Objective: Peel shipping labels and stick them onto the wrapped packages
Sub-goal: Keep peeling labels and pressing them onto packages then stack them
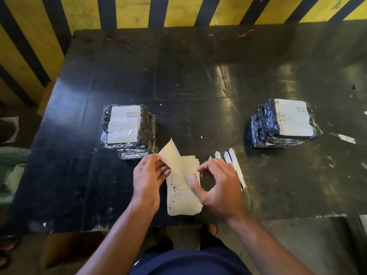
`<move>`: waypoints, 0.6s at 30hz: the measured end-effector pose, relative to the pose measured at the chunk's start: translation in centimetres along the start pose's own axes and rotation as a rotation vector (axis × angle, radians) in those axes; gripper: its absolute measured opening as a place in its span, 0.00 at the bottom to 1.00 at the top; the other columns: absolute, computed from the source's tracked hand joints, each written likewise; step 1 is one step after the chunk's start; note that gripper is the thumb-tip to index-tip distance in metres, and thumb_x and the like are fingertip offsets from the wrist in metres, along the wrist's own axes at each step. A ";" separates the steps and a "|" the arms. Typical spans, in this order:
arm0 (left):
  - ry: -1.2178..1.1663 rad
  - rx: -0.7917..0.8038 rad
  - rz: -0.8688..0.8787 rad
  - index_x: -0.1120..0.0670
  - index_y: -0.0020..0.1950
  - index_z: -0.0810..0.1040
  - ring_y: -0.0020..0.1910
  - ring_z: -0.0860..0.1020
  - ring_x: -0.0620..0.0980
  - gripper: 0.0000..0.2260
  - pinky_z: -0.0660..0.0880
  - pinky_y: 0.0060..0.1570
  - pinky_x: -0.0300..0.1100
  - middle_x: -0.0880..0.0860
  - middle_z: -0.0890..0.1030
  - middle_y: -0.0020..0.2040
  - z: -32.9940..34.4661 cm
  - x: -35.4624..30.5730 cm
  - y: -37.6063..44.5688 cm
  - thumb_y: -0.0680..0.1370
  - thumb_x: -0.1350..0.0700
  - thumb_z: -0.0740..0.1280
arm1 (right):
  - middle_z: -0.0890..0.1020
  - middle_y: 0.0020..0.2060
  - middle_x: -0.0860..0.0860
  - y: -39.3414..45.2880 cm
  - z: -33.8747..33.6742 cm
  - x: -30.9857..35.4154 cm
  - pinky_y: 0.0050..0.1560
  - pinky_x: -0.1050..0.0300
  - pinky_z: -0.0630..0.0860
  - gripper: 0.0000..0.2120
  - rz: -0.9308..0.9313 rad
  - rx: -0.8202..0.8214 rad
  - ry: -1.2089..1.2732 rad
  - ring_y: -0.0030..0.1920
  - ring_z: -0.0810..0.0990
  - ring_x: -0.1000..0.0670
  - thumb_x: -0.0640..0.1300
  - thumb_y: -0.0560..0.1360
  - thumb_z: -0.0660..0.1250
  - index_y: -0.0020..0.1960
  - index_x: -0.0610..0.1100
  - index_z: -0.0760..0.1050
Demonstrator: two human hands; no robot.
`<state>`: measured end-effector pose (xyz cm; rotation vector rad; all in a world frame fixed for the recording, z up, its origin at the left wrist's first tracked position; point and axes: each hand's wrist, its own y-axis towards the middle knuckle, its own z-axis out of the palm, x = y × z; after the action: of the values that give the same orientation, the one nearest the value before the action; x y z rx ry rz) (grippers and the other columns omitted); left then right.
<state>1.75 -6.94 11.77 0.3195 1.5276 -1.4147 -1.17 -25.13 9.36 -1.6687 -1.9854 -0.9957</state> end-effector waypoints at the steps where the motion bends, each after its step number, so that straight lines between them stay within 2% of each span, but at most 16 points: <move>1: -0.017 -0.012 0.002 0.59 0.55 0.79 0.44 0.86 0.50 0.06 0.81 0.47 0.43 0.58 0.87 0.49 0.1 0.0 0.1 0.84 0.58 0.64 | 0.78 0.39 0.55 0.1 0.5 1.0 0.46 0.57 0.70 0.11 -0.051 0.002 -0.039 0.42 0.75 0.53 0.54 0.74 0.73 0.44 0.47 0.77; 3: -0.044 -0.030 0.003 0.60 0.56 0.79 0.42 0.86 0.49 0.06 0.80 0.44 0.42 0.58 0.87 0.48 0.2 -0.2 0.1 0.84 0.59 0.64 | 0.78 0.40 0.54 0.4 1.7 2.2 0.45 0.53 0.70 0.13 -0.114 -0.005 -0.114 0.43 0.75 0.51 0.56 0.74 0.74 0.44 0.46 0.77; 6: -0.069 -0.031 0.006 0.61 0.59 0.79 0.42 0.87 0.50 0.08 0.80 0.44 0.42 0.59 0.88 0.48 0.2 -0.4 0.2 0.84 0.59 0.63 | 0.79 0.40 0.53 0.9 3.1 2.9 0.44 0.48 0.71 0.09 -0.148 -0.049 -0.171 0.43 0.76 0.49 0.50 0.75 0.72 0.43 0.46 0.77; 9: -0.085 -0.026 0.012 0.62 0.61 0.79 0.44 0.87 0.51 0.10 0.80 0.45 0.44 0.62 0.88 0.54 -0.3 -0.7 0.2 0.85 0.59 0.63 | 0.79 0.38 0.53 1.4 3.6 3.1 0.42 0.48 0.71 0.07 -0.158 -0.079 -0.196 0.41 0.75 0.49 0.46 0.77 0.71 0.42 0.46 0.77; 11: -0.111 -0.012 0.013 0.60 0.60 0.80 0.45 0.87 0.51 0.11 0.80 0.47 0.45 0.62 0.87 0.53 -0.6 -0.7 -0.2 0.86 0.55 0.61 | 0.79 0.38 0.54 1.7 3.7 3.2 0.43 0.48 0.71 0.06 -0.136 -0.055 -0.185 0.41 0.75 0.49 0.46 0.77 0.71 0.42 0.47 0.77; 14: -0.171 -0.037 0.043 0.57 0.60 0.81 0.51 0.88 0.54 0.23 0.80 0.51 0.49 0.57 0.88 0.53 -1.5 -1.1 -0.2 0.86 0.41 0.56 | 0.78 0.37 0.59 2.3 3.8 3.1 0.43 0.49 0.73 0.08 -0.013 -0.028 -0.101 0.39 0.76 0.53 0.45 0.75 0.74 0.41 0.49 0.76; 15: -0.170 -0.069 0.066 0.56 0.60 0.81 0.52 0.87 0.54 0.24 0.80 0.52 0.49 0.56 0.88 0.53 -2.0 -1.5 0.2 0.85 0.39 0.56 | 0.79 0.36 0.60 2.6 3.8 3.0 0.42 0.49 0.75 0.09 0.060 -0.022 -0.025 0.38 0.77 0.55 0.45 0.75 0.75 0.40 0.50 0.77; 18: 0.066 -0.135 0.133 0.53 0.61 0.82 0.58 0.85 0.53 0.14 0.80 0.56 0.48 0.54 0.86 0.56 -4.3 -2.5 2.1 0.85 0.45 0.64 | 0.83 0.36 0.57 4.2 3.3 3.0 0.42 0.51 0.81 0.07 0.346 0.074 0.360 0.40 0.82 0.52 0.44 0.75 0.77 0.41 0.48 0.82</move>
<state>2.46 -1.57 11.74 0.3810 1.6163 -1.2025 2.72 -20.46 10.24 -1.5891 -1.4292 -0.9944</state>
